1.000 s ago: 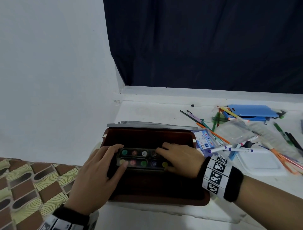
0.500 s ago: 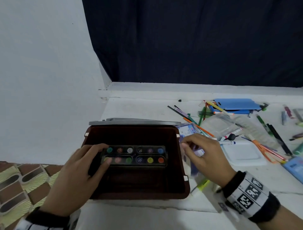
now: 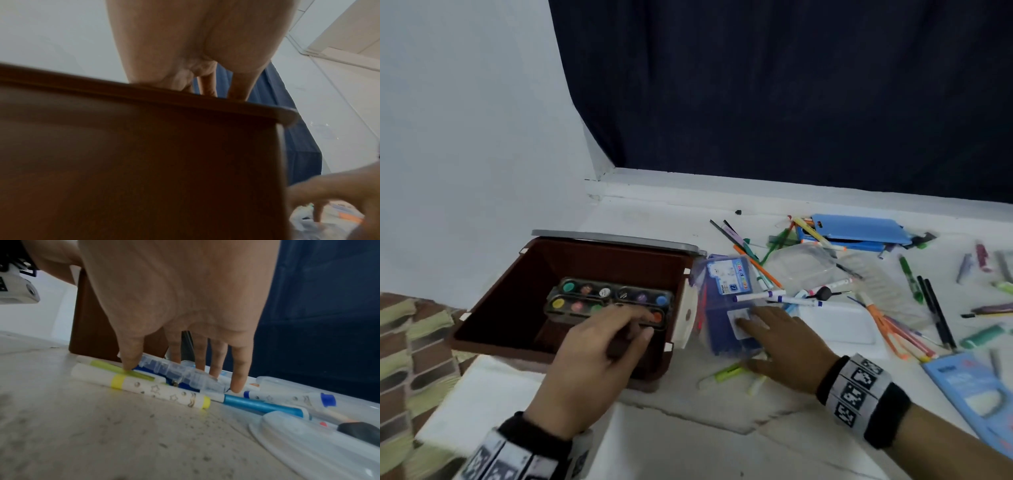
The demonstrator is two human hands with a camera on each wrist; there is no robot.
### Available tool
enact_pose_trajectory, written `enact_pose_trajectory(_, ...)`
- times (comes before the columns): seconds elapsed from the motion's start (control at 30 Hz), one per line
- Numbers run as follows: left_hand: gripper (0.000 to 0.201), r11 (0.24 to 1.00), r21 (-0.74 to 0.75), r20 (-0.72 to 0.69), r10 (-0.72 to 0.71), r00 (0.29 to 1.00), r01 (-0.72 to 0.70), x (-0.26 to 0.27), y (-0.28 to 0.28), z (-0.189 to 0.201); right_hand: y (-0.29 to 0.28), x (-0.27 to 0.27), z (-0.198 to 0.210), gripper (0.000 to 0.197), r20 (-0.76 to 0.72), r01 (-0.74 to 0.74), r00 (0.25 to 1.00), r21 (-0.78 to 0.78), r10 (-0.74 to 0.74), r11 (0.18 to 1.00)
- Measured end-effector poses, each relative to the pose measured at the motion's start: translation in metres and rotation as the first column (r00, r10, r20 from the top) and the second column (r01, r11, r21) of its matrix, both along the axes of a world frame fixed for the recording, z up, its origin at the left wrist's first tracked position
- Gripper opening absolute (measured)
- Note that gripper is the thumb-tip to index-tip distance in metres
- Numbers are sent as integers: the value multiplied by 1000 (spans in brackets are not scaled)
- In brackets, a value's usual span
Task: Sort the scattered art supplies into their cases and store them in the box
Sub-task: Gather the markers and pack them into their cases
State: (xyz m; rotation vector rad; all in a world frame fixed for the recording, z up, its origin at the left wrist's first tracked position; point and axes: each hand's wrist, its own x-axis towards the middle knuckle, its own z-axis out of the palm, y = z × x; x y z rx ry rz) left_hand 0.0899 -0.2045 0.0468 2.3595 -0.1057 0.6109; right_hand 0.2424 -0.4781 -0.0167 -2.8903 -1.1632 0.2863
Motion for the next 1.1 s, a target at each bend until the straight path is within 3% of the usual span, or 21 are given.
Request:
enact_pose_trajectory(0.17,8,1000,-14,65,29,997,-28,-9,-68,-7,-4,16,-5,72,0,-54,999,1,54,999)
enact_pose_trajectory(0.37,15,982,129,64,129,990,-136,-11,-125,-21,-7,25,2,69,-47,-42,998,52,44,998)
enact_pose_trajectory(0.43,17,993,75,9,87,996,-88,-9,-139,-25,-11,29,3,64,-39,-34,999,88,38,996)
enact_pose_trajectory(0.53,27,998,-46,-122,42,992,-47,-2,-145,-40,-19,33,9,60,-91,13,996,276,13,961)
enact_pose_trajectory(0.6,35,999,-23,-230,19,973,-25,5,-149,-55,-26,37,16,57,-171,67,985,423,7,904)
enact_pose_trajectory(0.67,49,994,100,-335,-2,942,37,13,-156,-67,-34,42,25,49,-222,130,975,545,-7,828)
enact_pose_trajectory(0.77,87,939,293,-578,23,815,181,27,-168,-70,-46,51,42,33,-193,142,981,689,-8,710)
enact_pose_trajectory(0.83,103,894,374,-634,53,772,246,38,-171,-64,-57,56,53,28,-220,187,975,742,-28,644)
enact_pose_trajectory(0.9,89,845,446,-642,72,764,295,47,-169,-66,-69,60,62,21,-369,340,928,777,-54,530)
enact_pose_trajectory(1.0,54,785,528,-707,196,680,323,55,-162,-62,-88,59,70,17,-580,562,813,759,-50,328)
enact_pose_trajectory(1.07,50,754,556,-701,199,685,350,59,-162,-63,-104,51,75,25,-638,625,770,741,-34,246)
enact_pose_trajectory(1.1,49,773,551,-652,163,741,315,62,-163,-66,-113,45,76,30,-659,646,752,734,-12,208)
